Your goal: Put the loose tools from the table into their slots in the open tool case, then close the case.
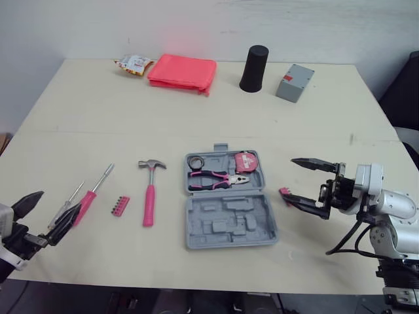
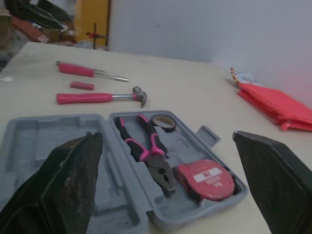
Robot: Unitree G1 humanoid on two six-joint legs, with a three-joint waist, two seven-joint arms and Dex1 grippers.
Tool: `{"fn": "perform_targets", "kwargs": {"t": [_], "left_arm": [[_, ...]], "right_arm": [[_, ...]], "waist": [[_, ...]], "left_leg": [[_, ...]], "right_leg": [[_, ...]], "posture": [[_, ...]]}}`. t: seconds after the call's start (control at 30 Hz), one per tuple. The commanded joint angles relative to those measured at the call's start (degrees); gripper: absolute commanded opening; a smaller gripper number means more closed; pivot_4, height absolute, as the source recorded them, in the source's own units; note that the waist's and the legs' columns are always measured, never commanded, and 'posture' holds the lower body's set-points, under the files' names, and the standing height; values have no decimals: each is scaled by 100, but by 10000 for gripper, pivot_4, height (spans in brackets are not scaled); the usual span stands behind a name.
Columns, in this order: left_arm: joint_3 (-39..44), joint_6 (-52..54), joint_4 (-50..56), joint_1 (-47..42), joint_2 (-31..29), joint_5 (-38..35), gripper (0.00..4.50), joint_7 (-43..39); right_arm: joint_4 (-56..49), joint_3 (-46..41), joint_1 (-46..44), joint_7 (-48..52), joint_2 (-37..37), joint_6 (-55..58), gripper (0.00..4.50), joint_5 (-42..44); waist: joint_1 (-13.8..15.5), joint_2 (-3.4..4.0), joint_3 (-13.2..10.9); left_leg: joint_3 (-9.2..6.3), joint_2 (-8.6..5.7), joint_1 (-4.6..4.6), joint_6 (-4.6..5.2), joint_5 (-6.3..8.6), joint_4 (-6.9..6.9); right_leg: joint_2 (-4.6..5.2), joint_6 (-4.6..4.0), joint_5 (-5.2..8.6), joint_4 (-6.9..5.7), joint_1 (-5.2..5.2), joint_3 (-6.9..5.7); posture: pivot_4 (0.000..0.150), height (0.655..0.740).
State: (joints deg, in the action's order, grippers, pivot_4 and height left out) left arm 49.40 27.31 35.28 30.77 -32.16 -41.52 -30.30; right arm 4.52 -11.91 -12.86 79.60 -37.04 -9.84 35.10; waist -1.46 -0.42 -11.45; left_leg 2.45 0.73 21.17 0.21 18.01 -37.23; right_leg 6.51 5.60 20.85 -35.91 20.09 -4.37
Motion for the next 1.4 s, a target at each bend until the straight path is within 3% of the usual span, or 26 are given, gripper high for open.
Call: {"fn": "perform_targets", "kwargs": {"t": [0.03,0.27,0.43,0.83,1.0,1.4], "left_arm": [[-110,265,326,1,214,-23,44411,589],[-388,1344,-56,-401,193,453,44411,1930],[-71,1637,-683,-598,-188,679,44411,1990],[-736,703,-3576,-1068,-2211,1413,44411,-601],[-1135,242,-4394,-1521,-2340,1723,44411,-985],[-1440,197,-4713,-1910,-2129,1814,44411,-1288]], "right_arm": [[-198,11,79,328,27,-185,44662,105],[-32,114,-120,472,218,-318,44662,74],[114,169,-191,519,280,-496,44662,5],[21,291,-381,341,366,-713,44662,-236],[-111,339,-461,132,304,-576,44662,-308],[-207,363,-459,7,173,-482,44662,-323]], "waist": [[-3,0,0],[2,0,0],[2,-1,0],[-22,3,-1],[-19,3,-1],[-13,2,-1]], "left_leg": [[0,0,-1,2,0,-4],[-8,0,-28,4,1,-9],[-14,0,-24,4,1,-10],[-17,0,-14,-4,0,2],[-11,0,1,-7,-2,7],[-6,0,3,-7,-7,5]], "right_leg": [[0,0,0,0,-4,0],[-5,0,0,3,-36,-4],[-5,0,0,8,-36,-9],[0,-4,0,7,-15,-8],[0,-4,1,-4,12,-6],[2,-4,0,-17,17,-7]], "posture": [[1500,7400],[1500,7400],[1500,7400],[1500,7400],[1500,7400],[1500,7400]]}}
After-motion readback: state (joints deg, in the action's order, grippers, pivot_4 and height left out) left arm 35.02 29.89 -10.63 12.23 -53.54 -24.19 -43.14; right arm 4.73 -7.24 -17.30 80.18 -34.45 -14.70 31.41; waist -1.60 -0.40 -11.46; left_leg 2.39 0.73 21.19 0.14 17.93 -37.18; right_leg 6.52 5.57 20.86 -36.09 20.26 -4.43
